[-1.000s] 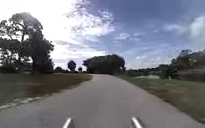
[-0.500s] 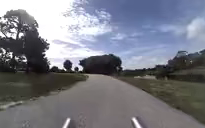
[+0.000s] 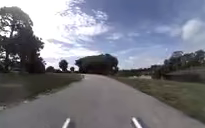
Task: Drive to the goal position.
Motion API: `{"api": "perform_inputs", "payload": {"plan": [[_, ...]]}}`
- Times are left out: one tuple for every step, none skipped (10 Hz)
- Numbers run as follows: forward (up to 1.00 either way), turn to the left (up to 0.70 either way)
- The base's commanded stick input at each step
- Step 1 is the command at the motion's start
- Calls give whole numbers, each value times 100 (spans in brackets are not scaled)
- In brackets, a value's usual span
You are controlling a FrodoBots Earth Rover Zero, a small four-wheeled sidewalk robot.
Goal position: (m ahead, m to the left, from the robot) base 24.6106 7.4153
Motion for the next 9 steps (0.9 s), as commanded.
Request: {"api": "perform_inputs", "payload": {"plan": [[69,3],[69,3],[69,3],[69,3],[69,3],[69,3],[69,3],[69,3],[69,3]]}}
